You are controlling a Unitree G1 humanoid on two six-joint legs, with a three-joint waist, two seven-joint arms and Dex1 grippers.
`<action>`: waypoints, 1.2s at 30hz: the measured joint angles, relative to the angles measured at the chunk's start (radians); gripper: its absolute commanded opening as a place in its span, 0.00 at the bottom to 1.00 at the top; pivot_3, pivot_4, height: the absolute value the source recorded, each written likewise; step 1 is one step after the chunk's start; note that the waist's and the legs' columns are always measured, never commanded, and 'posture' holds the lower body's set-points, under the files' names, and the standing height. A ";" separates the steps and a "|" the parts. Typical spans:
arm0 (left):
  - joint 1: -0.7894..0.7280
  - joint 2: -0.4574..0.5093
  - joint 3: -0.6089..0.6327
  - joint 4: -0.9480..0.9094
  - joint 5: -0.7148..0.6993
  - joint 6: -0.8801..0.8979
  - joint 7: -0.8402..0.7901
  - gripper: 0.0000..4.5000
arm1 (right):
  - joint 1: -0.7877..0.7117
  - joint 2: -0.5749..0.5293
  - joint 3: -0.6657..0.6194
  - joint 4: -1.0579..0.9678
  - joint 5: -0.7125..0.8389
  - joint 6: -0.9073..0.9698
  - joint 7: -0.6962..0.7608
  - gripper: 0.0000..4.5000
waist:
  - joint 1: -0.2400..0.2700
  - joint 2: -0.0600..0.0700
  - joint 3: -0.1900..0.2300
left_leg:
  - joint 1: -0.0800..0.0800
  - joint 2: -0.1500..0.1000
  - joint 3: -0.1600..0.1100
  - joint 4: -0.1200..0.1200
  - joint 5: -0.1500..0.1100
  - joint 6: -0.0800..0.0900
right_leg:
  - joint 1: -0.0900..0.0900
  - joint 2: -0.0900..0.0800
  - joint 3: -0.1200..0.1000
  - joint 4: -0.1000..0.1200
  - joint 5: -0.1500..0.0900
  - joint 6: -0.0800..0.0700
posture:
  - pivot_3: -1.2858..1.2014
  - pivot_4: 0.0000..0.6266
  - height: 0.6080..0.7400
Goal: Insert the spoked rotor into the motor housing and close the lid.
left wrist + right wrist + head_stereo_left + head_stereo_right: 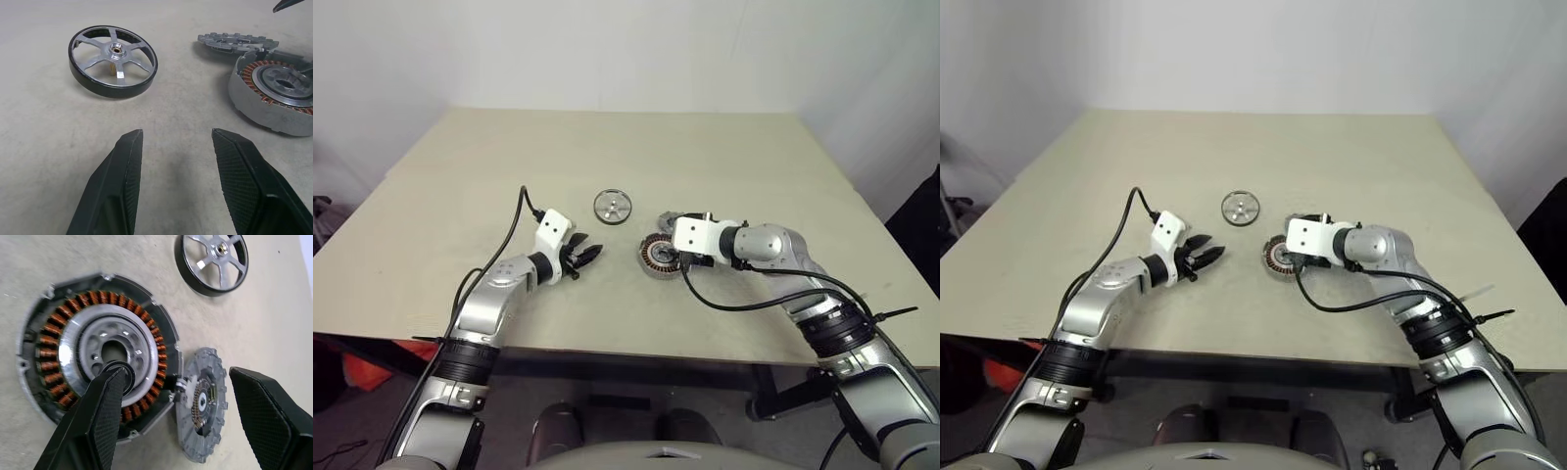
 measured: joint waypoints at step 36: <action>0.024 -0.010 -0.003 0.006 0.001 -0.009 0.019 0.53 | -0.078 0.064 0.029 0.100 0.004 -0.057 0.003 0.76 | 0.007 -0.003 0.001 | -0.004 -0.001 -0.001 -0.003 0.001 -0.001 | -0.009 0.000 0.000 -0.001 0.002 -0.003 | 0.52 0.00 1.00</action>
